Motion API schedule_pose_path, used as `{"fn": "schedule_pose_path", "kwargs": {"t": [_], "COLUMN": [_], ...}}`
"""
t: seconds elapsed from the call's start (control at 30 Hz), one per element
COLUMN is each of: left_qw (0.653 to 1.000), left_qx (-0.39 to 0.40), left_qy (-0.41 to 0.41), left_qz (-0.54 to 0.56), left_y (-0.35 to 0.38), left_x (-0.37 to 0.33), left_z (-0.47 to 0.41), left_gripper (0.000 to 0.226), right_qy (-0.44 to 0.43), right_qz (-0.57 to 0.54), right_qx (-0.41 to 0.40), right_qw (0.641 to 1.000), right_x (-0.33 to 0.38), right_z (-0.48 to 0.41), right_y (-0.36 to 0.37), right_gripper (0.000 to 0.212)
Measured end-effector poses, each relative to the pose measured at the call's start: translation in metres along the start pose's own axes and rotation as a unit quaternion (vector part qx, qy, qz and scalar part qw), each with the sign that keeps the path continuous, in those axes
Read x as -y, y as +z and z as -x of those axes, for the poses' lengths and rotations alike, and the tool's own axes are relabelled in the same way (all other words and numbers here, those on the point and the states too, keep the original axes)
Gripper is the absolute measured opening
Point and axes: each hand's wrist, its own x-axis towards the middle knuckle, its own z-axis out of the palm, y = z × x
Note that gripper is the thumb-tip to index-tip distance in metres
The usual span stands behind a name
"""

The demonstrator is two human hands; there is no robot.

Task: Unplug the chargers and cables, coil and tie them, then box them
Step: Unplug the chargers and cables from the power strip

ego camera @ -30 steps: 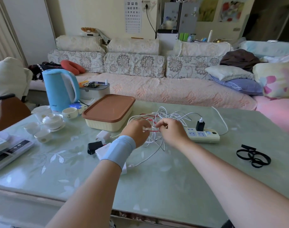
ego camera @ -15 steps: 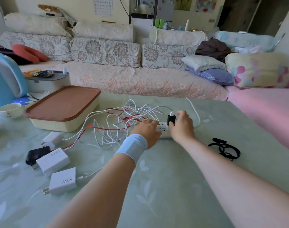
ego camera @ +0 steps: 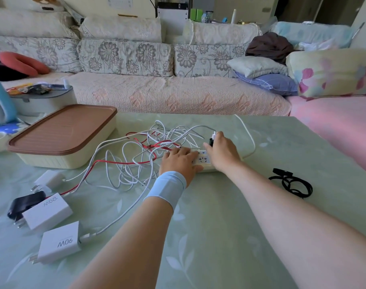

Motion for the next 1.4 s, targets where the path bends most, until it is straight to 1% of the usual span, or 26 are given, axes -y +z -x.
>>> {"fn": "schedule_pose_path", "kwargs": {"t": [0.1, 0.13, 0.17, 0.27, 0.3, 0.33, 0.4, 0.5, 0.57, 0.63, 0.67, 0.73, 0.8, 0.83, 0.87, 0.93, 1.03, 1.07, 1.1, 1.13, 1.17, 1.27, 1.33, 1.4], "left_qw": [1.000, 1.000, 1.000, 0.999, 0.999, 0.999, 0.999, 0.997, 0.994, 0.992, 0.991, 0.988, 0.986, 0.986, 0.985, 0.978, 0.947, 0.939, 0.937, 0.941, 0.951, 0.982, 0.983, 0.981], "left_qx": [0.006, 0.010, 0.013, 0.017, 0.016, 0.016, 0.018, 0.023, 0.032, 0.036, 0.036, 0.022, -0.004, -0.018, -0.034, -0.082, -0.204, -0.228, -0.233, -0.217, -0.185, -0.057, 0.011, 0.023], "left_qy": [-0.011, -0.014, -0.016, -0.020, -0.020, -0.019, -0.018, -0.016, -0.014, 0.010, 0.023, 0.031, 0.018, 0.013, 0.008, 0.007, -0.003, -0.013, -0.021, -0.025, -0.025, -0.021, -0.035, -0.044], "left_qz": [0.015, 0.018, 0.022, 0.031, 0.030, 0.031, 0.036, 0.066, 0.105, 0.124, 0.131, 0.151, 0.164, 0.165, 0.168, 0.194, 0.247, 0.257, 0.261, 0.258, 0.245, 0.181, 0.179, 0.190], "left_y": [0.000, 0.000, -0.001, -0.003, -0.003, -0.004, -0.005, -0.010, -0.014, -0.025, -0.033, -0.050, -0.064, -0.073, -0.080, -0.092, -0.098, -0.097, -0.096, -0.095, -0.093, -0.088, -0.088, -0.087], "left_x": [0.000, 0.000, 0.001, -0.001, -0.001, -0.001, -0.001, -0.003, -0.006, -0.012, -0.015, -0.020, -0.021, -0.020, -0.017, -0.011, 0.006, 0.012, 0.017, 0.022, 0.026, 0.035, 0.034, 0.032], "left_z": [-0.001, -0.002, -0.002, -0.001, 0.000, 0.000, 0.001, 0.009, 0.014, 0.022, 0.027, 0.039, 0.051, 0.059, 0.065, 0.077, 0.086, 0.089, 0.091, 0.093, 0.095, 0.096, 0.098, 0.097], "left_gripper": [0.051, 0.052, 0.052, 0.053, 0.053, 0.053, 0.053, 0.059, 0.059, 0.052, 0.046, 0.040, 0.037, 0.033, 0.029, 0.026, 0.025, 0.027, 0.032, 0.039, 0.044, 0.050, 0.047, 0.043], "right_qy": [0.029, 0.025, 0.015, -0.020, -0.030, -0.044, -0.058, -0.046, -0.042, -0.050, -0.056, -0.057, -0.042, -0.041, -0.048, -0.075, -0.079, -0.073, -0.069, -0.068, -0.068, -0.066, -0.074, -0.102], "right_qz": [0.020, 0.022, 0.019, 0.013, 0.013, 0.012, -0.001, -0.034, -0.062, -0.080, -0.079, -0.075, -0.104, -0.125, -0.134, -0.127, -0.126, -0.122, -0.113, -0.098, -0.082, -0.040, -0.004, 0.065], "right_qx": [-0.017, -0.026, -0.043, -0.141, -0.152, -0.142, -0.095, -0.039, -0.008, 0.028, 0.042, 0.068, 0.108, 0.128, 0.144, 0.174, 0.237, 0.263, 0.286, 0.305, 0.323, 0.370, 0.382, 0.371], "right_qw": [0.999, 0.999, 0.999, 0.990, 0.988, 0.989, 0.994, 0.998, 0.997, 0.995, 0.994, 0.993, 0.988, 0.983, 0.979, 0.974, 0.960, 0.954, 0.949, 0.945, 0.940, 0.926, 0.921, 0.921], "right_x": [0.008, 0.011, 0.014, 0.019, 0.019, 0.018, 0.013, 0.011, 0.014, 0.021, 0.023, 0.028, 0.031, 0.032, 0.033, 0.035, 0.035, 0.034, 0.034, 0.034, 0.035, 0.037, 0.038, 0.039], "right_z": [-0.001, -0.002, -0.002, -0.006, -0.006, -0.006, -0.003, 0.005, 0.011, 0.022, 0.028, 0.040, 0.051, 0.058, 0.067, 0.084, 0.105, 0.110, 0.114, 0.118, 0.121, 0.126, 0.124, 0.119], "right_y": [0.003, 0.004, 0.004, -0.004, -0.007, -0.007, -0.007, -0.013, -0.021, -0.035, -0.042, -0.056, -0.064, -0.067, -0.070, -0.075, -0.083, -0.084, -0.085, -0.085, -0.084, -0.080, -0.077, -0.073], "right_gripper": [0.032, 0.030, 0.028, 0.025, 0.024, 0.024, 0.022, 0.018, 0.030, 0.040, 0.041, 0.028, 0.014, 0.011, 0.011, 0.018, 0.023, 0.023, 0.022, 0.019, 0.017, 0.019, 0.022, 0.024]}}
